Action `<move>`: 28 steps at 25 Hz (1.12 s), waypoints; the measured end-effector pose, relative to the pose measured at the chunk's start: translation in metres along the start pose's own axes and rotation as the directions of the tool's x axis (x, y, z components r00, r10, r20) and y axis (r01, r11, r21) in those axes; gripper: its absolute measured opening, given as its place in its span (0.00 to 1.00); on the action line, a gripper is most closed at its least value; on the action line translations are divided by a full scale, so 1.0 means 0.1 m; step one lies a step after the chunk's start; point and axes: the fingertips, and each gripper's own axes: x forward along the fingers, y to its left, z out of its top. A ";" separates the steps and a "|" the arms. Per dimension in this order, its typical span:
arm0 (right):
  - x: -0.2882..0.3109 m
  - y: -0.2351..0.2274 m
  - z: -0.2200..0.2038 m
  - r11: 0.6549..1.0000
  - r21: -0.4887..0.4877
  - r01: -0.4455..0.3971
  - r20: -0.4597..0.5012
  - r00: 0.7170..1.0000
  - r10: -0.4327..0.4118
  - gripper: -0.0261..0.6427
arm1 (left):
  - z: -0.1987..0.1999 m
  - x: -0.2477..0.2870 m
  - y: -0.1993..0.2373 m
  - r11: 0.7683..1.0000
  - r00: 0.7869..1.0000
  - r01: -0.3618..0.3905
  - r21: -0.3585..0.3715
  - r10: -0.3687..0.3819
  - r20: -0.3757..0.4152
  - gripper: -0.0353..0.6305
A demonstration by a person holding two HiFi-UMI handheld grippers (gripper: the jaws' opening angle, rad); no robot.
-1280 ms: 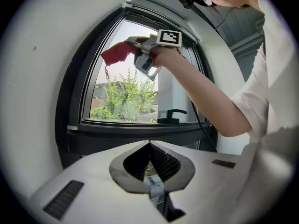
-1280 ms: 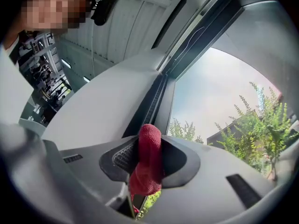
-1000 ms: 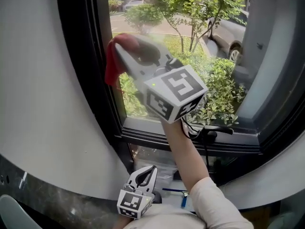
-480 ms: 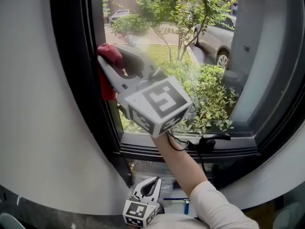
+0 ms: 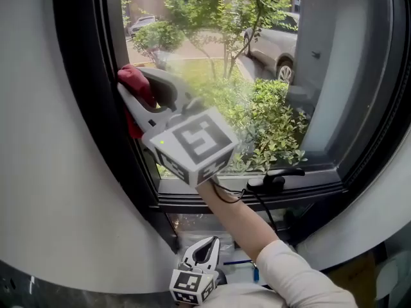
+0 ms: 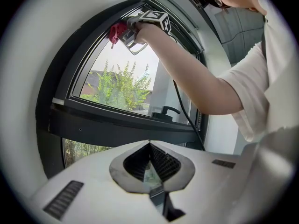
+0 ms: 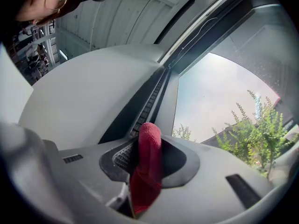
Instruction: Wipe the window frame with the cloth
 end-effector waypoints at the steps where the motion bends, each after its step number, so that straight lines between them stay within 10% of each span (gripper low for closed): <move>1: -0.01 0.00 -0.02 1.000 0.004 -0.003 -0.001 1.000 0.003 0.21 | 0.00 0.01 -0.01 1.000 1.000 0.003 -0.002 -0.003 0.001 0.07; 28: -0.15 0.09 -0.36 0.998 0.060 -0.023 -0.036 0.999 0.025 0.21 | -0.14 0.06 -0.02 0.999 0.999 0.022 -0.042 -0.024 -0.038 0.07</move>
